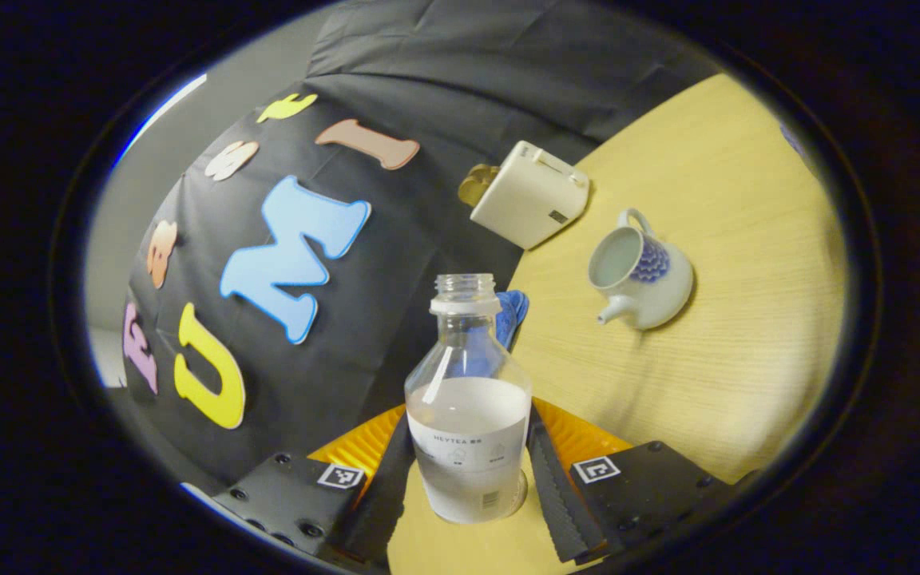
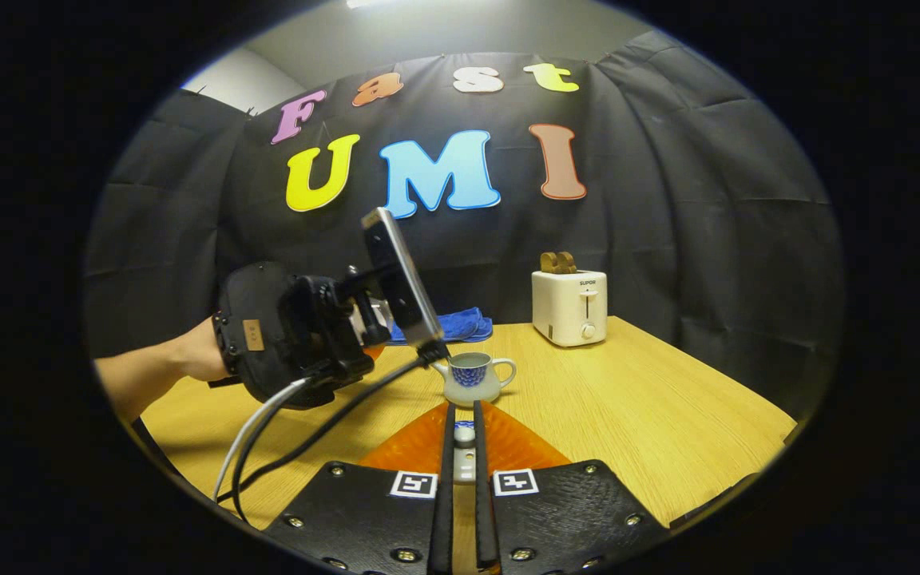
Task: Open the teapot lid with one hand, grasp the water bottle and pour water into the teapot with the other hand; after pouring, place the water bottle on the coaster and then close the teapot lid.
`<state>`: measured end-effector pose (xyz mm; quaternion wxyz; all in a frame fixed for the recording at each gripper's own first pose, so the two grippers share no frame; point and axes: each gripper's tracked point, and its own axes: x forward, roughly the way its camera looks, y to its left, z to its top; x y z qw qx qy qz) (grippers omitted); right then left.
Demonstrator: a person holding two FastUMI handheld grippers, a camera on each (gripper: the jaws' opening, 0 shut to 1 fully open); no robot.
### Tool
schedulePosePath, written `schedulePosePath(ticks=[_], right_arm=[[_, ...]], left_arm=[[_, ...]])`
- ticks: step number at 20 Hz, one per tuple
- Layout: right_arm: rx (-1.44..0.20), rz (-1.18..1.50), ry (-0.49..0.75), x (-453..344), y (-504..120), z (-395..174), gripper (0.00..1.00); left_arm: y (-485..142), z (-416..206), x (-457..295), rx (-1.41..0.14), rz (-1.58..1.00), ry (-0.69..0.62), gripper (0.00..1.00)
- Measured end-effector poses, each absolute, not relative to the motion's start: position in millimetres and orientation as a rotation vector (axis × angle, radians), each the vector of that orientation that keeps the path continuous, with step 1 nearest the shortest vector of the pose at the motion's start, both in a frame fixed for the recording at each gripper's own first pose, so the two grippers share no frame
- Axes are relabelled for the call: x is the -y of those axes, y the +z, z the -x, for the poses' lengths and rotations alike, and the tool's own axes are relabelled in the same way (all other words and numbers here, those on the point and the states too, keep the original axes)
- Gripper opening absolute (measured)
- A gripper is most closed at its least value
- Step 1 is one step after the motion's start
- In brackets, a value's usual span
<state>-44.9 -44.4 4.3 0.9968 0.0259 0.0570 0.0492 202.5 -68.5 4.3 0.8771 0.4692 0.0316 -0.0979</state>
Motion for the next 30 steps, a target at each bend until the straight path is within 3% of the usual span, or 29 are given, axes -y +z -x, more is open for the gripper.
schedulePosePath(ticks=[11, 30], right_arm=[[-0.159, -0.048, 0.180, 11, -1, 1, 0.11], [-0.167, -0.045, 0.146, 21, -9, -8, 0.11]], left_arm=[[18, -213, 33, -0.013, 0.046, -0.125, 0.87], [-8, -247, 22, -0.053, -0.028, -0.058, 0.89]])
